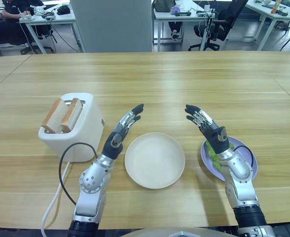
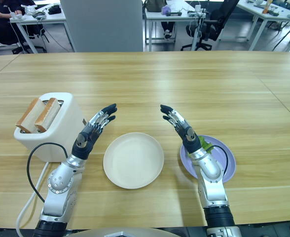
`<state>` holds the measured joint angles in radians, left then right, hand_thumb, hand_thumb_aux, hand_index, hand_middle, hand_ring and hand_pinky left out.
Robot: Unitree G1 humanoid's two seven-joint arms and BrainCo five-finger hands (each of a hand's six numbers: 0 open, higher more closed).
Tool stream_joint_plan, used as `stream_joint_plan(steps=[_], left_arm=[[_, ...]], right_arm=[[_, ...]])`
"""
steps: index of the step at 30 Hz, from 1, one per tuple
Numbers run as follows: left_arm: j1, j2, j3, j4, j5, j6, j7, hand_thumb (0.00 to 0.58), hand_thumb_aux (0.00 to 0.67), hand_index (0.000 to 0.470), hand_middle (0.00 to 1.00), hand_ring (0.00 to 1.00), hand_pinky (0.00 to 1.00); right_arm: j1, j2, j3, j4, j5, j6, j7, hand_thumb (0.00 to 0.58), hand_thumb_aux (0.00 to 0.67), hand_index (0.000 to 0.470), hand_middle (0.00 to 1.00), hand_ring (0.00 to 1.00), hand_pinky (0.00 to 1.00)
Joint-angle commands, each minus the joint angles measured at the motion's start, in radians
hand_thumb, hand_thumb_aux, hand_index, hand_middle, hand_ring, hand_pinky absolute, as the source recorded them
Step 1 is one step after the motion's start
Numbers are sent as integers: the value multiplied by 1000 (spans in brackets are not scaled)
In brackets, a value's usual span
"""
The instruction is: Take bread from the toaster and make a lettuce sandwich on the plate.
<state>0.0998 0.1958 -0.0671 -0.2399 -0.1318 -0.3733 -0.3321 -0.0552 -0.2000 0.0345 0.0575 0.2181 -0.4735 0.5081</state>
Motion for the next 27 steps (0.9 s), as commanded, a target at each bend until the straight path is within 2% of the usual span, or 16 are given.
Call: stream_joint_plan(steps=[1, 13, 18, 22, 25, 27], left_arm=[[0, 0, 6, -4, 16, 2, 8, 0, 0, 0, 0, 0, 0], [-1, 1, 14, -11, 20, 5, 21, 0, 0, 0, 0, 0, 0], [-29, 25, 78, -211, 40, 149, 89, 0, 0, 0, 0, 0, 0], [-160, 215, 246, -340, 68, 347, 72, 0, 0, 0, 0, 0, 0], [-264, 425, 361, -276, 155, 456, 38, 0, 0, 0, 0, 0, 0], [-296, 552, 390, -188, 232, 505, 16, 0, 0, 0, 0, 0, 0]], right_arm=[[9, -3, -2, -10, 9, 11, 4, 0, 0, 0, 0, 0, 0], [19, 1, -3, -18, 10, 11, -6, 0, 0, 0, 0, 0, 0], [18, 8, -1, -20, 7, 16, -16, 0, 0, 0, 0, 0, 0], [18, 11, -3, -21, 4, 18, -23, 0, 0, 0, 0, 0, 0], [22, 14, -1, -22, -3, 15, -32, 0, 0, 0, 0, 0, 0], [20, 16, 0, -19, -7, 13, -35, 0, 0, 0, 0, 0, 0]])
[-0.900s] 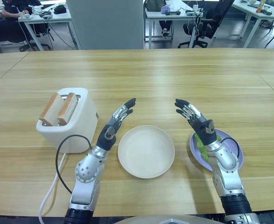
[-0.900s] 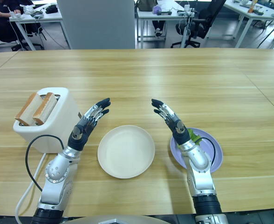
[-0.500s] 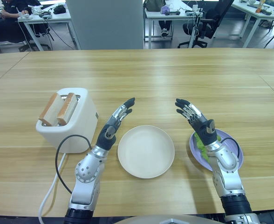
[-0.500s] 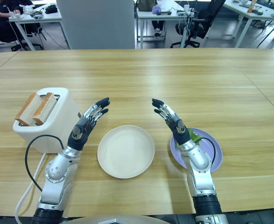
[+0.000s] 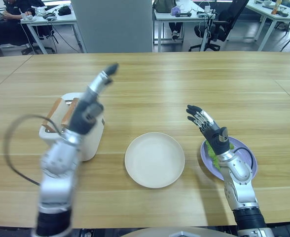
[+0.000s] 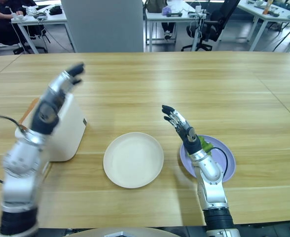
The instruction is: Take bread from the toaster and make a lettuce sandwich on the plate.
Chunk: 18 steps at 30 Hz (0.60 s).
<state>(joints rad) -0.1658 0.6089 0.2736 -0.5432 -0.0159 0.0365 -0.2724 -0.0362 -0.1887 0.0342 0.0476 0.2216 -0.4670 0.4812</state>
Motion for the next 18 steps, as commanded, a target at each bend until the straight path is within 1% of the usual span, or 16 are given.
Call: stream_joint_plan(steps=[1, 5, 8, 13, 18], left_arm=[[-33, 194, 51, 160, 164, 106, -47, 0, 0, 0, 0, 0, 0], [-27, 355, 13, 338, 341, 116, -27, 0, 0, 0, 0, 0, 0], [-17, 429, -56, 460, 464, 115, -19, 0, 0, 0, 0, 0, 0], [-20, 473, -162, 600, 581, 126, -35, 0, 0, 0, 0, 0, 0], [-28, 483, -243, 671, 665, 138, -47, 0, 0, 0, 0, 0, 0]], right_arm=[[0, 5, 2, -6, -12, 5, -9, 0, 0, 0, 0, 0, 0], [-4, 9, 2, -1, -18, 4, -13, 0, 0, 0, 0, 0, 0], [-3, 9, 0, -3, -20, 5, -16, 0, 0, 0, 0, 0, 0], [2, 7, 0, -9, -24, 6, -23, 0, 0, 0, 0, 0, 0], [0, 4, 1, -7, -28, 8, -25, 0, 0, 0, 0, 0, 0]])
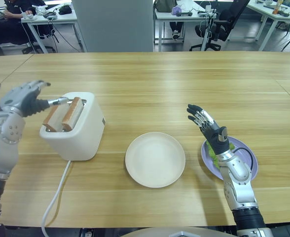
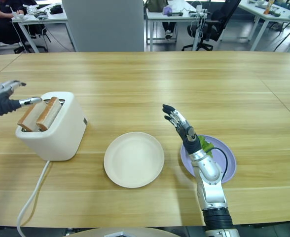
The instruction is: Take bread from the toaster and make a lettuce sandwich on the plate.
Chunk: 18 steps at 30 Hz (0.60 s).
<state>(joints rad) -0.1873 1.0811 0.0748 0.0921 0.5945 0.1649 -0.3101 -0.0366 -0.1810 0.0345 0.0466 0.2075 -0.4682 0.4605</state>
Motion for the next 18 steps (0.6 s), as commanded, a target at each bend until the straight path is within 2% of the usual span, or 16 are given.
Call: stream_joint_plan(steps=[1, 10, 18], left_arm=[[-10, 16, -55, 48, 72, 14, -4, 0, 0, 0, 0, 0, 0], [-13, 34, -59, 69, 130, 40, -1, 0, 0, 0, 0, 0, 0], [-49, 31, 2, 1, 113, 23, 66, 0, 0, 0, 0, 0, 0]], right_arm=[[0, -4, 1, -6, -14, 10, -4, 0, 0, 0, 0, 0, 0], [2, -5, 2, -7, -17, 10, -5, 0, 0, 0, 0, 0, 0], [8, -7, 1, -15, -19, 12, -7, 0, 0, 0, 0, 0, 0]])
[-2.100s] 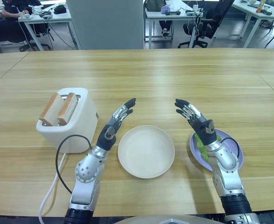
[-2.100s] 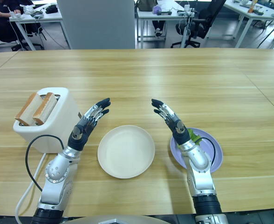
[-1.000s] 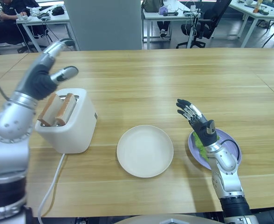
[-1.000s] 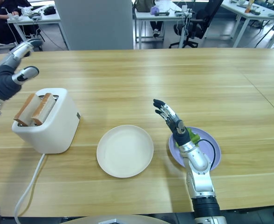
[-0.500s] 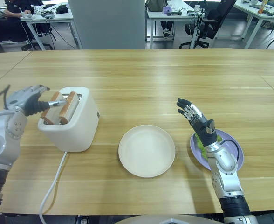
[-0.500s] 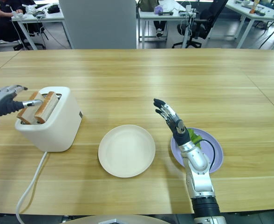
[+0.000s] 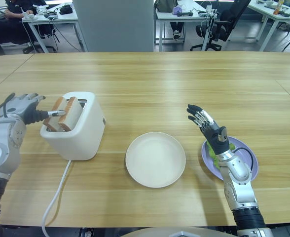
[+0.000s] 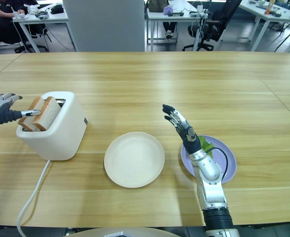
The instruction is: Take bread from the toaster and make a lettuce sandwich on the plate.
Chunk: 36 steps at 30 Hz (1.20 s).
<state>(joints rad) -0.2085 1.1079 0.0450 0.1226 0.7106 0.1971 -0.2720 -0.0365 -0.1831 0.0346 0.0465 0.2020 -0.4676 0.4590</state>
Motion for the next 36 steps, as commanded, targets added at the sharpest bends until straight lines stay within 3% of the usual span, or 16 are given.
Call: stream_joint_plan(steps=[1, 14, 36], left_arm=[[-35, 6, 34, -34, -2, -11, 33, 0, 0, 0, 0, 0, 0], [-93, 39, -163, 202, 142, -95, 7, 0, 0, 0, 0, 0, 0], [-117, 82, -196, 240, 182, -128, -14, 0, 0, 0, 0, 0, 0]], right_arm=[[8, -6, 1, -15, -14, 12, -5, 0, 0, 0, 0, 0, 0], [5, 0, 10, -19, -23, 16, -6, 0, 0, 0, 0, 0, 0], [14, -3, 11, -38, -24, 28, -10, 0, 0, 0, 0, 0, 0]])
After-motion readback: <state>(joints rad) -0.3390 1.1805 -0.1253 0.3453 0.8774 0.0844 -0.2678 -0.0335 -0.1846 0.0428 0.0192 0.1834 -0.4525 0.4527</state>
